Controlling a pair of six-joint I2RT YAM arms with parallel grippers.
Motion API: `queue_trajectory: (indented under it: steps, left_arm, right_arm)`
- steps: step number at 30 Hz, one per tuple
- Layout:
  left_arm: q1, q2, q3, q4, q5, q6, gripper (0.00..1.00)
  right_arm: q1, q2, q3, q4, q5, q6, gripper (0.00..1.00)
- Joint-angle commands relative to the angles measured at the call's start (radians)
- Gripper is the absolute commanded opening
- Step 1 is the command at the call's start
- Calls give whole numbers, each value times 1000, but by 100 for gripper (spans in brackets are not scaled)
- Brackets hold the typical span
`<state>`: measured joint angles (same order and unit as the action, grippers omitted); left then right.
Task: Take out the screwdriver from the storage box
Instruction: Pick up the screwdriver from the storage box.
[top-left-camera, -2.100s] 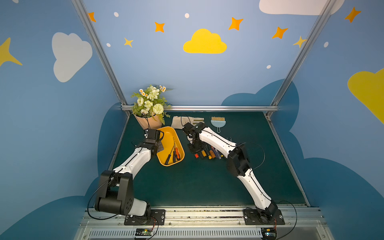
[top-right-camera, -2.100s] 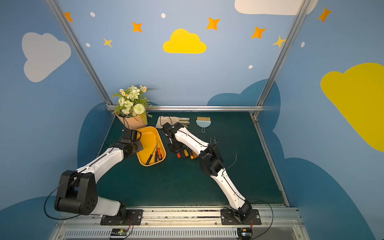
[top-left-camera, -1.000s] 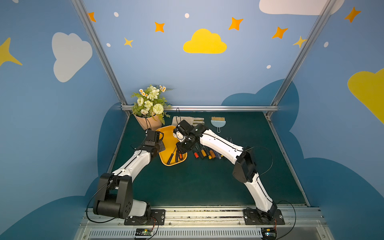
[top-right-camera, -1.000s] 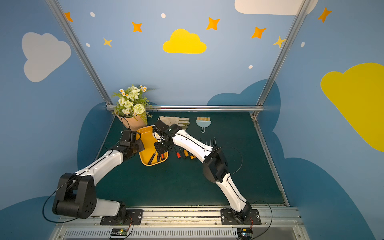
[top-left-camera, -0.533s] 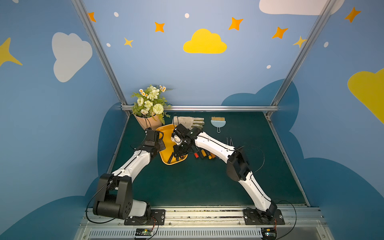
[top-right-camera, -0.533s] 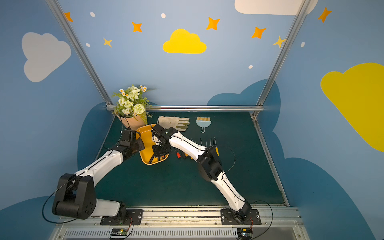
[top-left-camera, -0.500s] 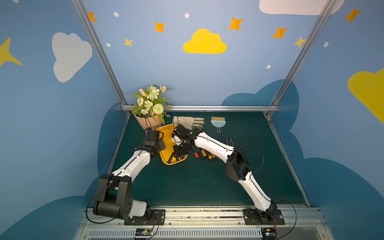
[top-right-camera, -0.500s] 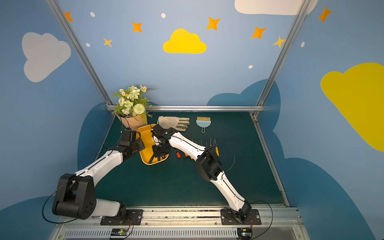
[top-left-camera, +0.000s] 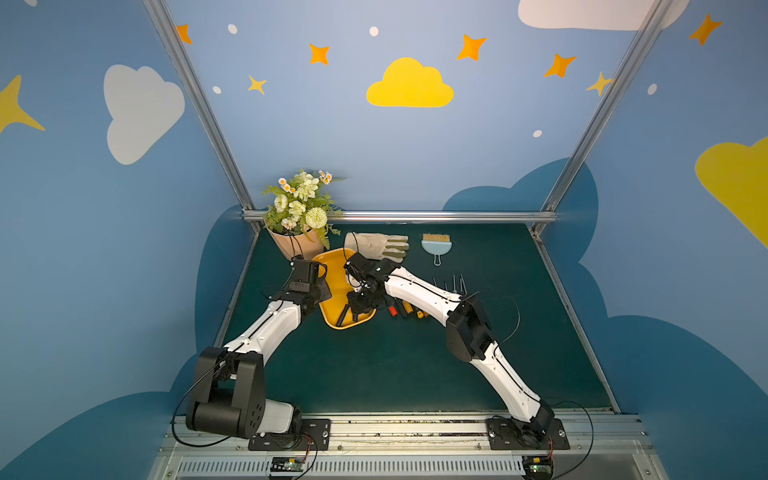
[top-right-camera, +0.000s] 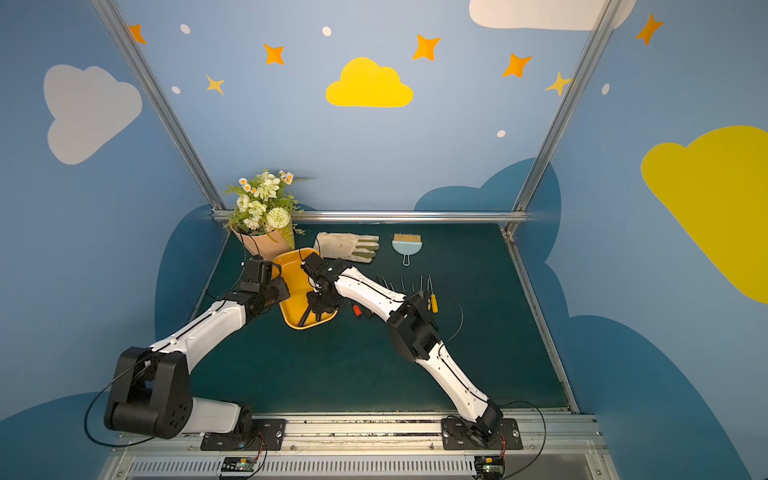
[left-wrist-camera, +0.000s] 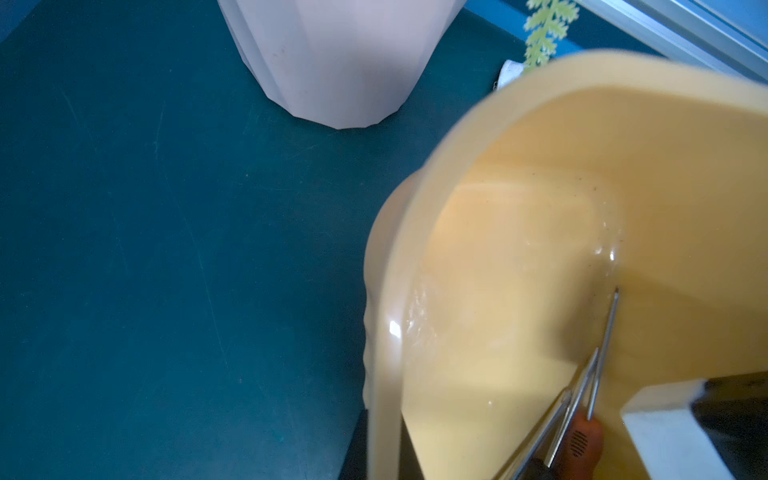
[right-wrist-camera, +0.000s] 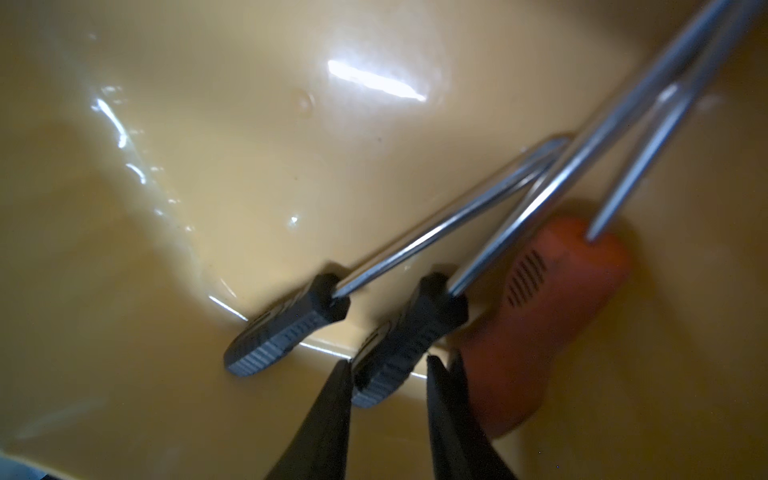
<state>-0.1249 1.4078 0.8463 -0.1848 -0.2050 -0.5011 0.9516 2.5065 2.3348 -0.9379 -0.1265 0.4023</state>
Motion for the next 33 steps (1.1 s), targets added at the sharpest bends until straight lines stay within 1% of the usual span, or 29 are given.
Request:
queue_trajectory:
  steps: [1, 3, 7, 12, 17, 18, 20, 22, 24, 27, 29, 33]
  left_arm:
    - [1, -15, 1, 33, 29, -16, 2]
    - [-1, -16, 0, 32, 29, -17, 2]
    - [-1, -22, -1, 33, 28, -16, 2]
    - [-1, -23, 0, 32, 29, -14, 2]
    - [-1, -21, 2, 33, 32, -16, 2]
    - [-1, -21, 1, 35, 32, -14, 2]
    - [-1, -23, 0, 35, 29, -12, 2]
    - [-1, -23, 3, 30, 20, -10, 2]
    - [1, -24, 6, 27, 16, -5, 2]
    - [2, -24, 8, 26, 8, -2, 2]
    - [2, -21, 9, 23, 5, -4, 2]
    - [5, -15, 16, 9, -5, 4, 2]
  right_arm:
    - [4, 34, 38, 7, 60, 1, 37]
    - [4, 57, 61, 11, 63, -3, 37]
    - [8, 93, 93, 22, 101, -11, 42]
    - [9, 103, 90, 47, 168, -32, 40]
    - [12, 116, 91, 68, 228, -52, 31]
    - [13, 120, 92, 73, 231, -51, 29]
    - [13, 124, 94, 86, 228, -44, 20]
    - [16, 120, 96, 90, 222, -43, 13]
    - [19, 104, 79, 102, 208, -52, 9]
    - [23, 51, 22, 138, 173, -64, 5]
    - [22, -1, -47, 190, 143, -64, 2]
    - [24, -95, -161, 285, 105, -65, 0]
